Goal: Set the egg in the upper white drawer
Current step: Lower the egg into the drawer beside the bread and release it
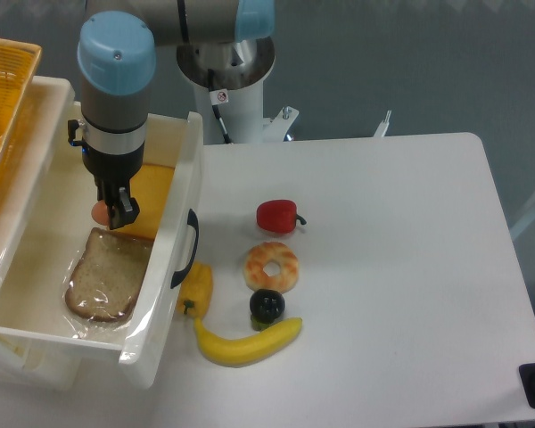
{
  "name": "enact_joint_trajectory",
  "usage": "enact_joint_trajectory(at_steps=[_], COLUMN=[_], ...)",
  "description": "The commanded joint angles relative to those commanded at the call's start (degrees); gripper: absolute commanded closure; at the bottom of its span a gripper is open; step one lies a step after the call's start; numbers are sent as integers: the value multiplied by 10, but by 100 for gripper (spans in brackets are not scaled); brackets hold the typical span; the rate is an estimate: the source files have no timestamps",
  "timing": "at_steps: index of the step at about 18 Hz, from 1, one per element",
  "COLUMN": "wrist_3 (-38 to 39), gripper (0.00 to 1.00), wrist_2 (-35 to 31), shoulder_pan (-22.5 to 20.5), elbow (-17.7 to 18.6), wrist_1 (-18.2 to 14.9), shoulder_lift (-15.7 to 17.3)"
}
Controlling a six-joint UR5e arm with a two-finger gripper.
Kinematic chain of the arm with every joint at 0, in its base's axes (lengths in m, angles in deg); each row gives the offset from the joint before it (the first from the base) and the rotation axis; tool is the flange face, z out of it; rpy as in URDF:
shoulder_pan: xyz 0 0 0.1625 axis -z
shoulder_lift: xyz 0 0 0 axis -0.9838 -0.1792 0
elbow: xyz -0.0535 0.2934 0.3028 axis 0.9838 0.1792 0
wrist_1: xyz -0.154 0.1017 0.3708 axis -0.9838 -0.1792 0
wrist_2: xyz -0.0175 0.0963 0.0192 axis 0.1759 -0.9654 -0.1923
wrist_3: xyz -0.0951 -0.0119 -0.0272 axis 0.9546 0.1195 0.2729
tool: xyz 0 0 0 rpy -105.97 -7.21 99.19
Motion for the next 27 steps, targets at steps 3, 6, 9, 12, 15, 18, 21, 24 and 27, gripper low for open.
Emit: enact_joint_trajectory(at_steps=[3, 6, 9, 12, 15, 18, 21, 24, 27], wrist_3=[0, 0, 0, 0, 0, 0, 0, 0, 0], gripper=[62, 62, 61, 58, 54, 47, 46, 43, 43], wrist_2=[0, -1, -6, -10, -10, -11, -11, -11, -16], shoulder_pan=[2, 5, 8, 14, 16, 16, 16, 16, 16], elbow=[0, 1, 1, 0, 0, 0, 0, -1, 0], wrist_1=[0, 0, 0, 1, 1, 1, 3, 3, 3], shoulder_lift=[1, 0, -4, -9, -9, -11, -13, -13, -13])
